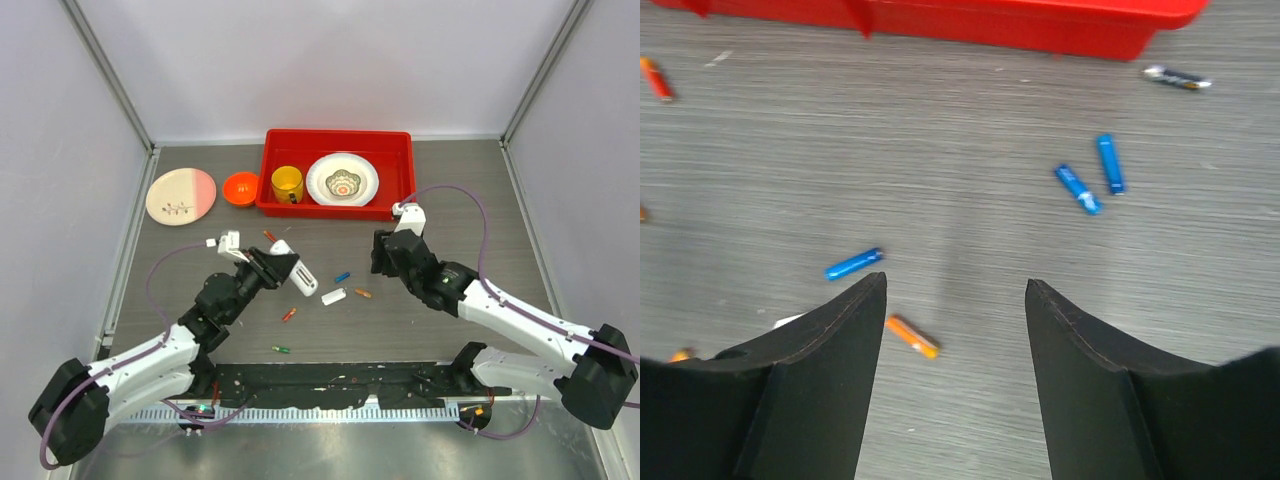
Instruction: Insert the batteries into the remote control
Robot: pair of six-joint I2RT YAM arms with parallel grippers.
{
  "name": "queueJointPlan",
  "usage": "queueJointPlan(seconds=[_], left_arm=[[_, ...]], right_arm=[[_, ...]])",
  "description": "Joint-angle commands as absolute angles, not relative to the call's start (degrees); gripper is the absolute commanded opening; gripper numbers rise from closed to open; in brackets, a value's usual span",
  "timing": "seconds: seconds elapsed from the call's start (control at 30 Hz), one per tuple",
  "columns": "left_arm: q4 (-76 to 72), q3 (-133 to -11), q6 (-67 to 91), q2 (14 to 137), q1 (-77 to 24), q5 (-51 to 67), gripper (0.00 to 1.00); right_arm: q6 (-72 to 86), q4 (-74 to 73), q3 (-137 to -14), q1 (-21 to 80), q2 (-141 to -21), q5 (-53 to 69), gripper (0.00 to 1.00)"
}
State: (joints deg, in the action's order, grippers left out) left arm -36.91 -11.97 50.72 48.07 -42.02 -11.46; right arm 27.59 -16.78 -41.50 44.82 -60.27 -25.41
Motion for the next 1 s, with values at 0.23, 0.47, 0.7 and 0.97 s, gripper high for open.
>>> queueJointPlan(seconds=[0.23,0.47,0.7,0.97], left_arm=[[-55.5,-12.0,68.3,55.4,-35.1,22.6,0.00],[-88.3,-12.2,84.8,76.0,-34.2,34.5,0.00],[-86.4,-9.8,82.4,73.4,-34.3,37.4,0.00],[-68.2,-6.8,75.4,60.0,-34.3,35.2,0.00]], right_arm=[[23.6,-19.9,-42.8,45.4,-56.2,-38.0,0.64],[24.6,-22.4,-43.6,45.2,-60.2,-38.0,0.62],[29.5,-17.8,-39.6,33.5,-60.9,-23.6,0.57],[24.3,-14.3,-36.5,43.8,-61.2,-14.8,0.57]])
